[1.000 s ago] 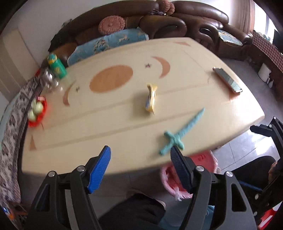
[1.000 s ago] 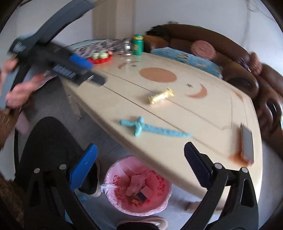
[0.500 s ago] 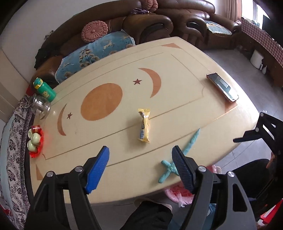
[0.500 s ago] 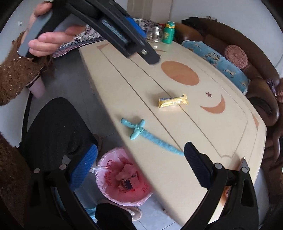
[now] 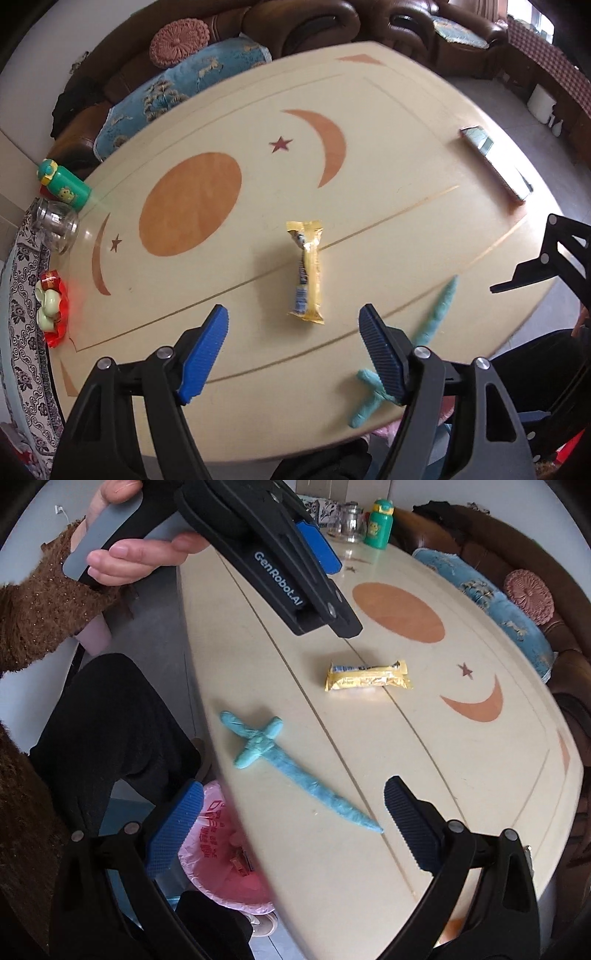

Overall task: Collect trash
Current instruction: 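Lower the left tool to the yellow snack bar while the right tool approaches the teal sword toy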

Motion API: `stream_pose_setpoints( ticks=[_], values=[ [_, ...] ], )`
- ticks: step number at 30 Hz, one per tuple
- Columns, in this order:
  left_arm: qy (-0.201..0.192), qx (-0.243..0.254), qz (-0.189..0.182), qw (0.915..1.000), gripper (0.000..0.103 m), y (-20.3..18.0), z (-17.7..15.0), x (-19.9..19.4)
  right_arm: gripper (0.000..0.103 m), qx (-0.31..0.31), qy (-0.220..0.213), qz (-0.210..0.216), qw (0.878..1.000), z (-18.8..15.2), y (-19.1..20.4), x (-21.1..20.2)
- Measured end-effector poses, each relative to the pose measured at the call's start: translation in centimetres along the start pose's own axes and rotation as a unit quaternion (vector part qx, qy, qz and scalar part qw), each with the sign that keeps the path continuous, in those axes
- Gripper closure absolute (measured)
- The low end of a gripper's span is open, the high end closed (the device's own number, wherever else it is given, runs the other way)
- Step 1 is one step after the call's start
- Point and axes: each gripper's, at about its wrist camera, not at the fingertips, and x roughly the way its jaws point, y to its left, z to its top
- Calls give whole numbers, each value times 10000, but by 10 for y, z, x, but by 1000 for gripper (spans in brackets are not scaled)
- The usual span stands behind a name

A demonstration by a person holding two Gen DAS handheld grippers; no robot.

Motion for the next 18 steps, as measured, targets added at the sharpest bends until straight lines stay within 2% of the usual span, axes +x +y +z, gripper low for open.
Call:
stream_pose_setpoints(
  ticks=[10, 18],
  values=[
    [364, -31, 26, 9993, 31, 18, 15, 56, 7, -369, 365, 280, 9983, 7, -13, 45],
    [473, -53, 130, 9988, 31, 25, 25, 76, 7, -667, 604, 513, 9946, 13, -15, 62]
  ],
)
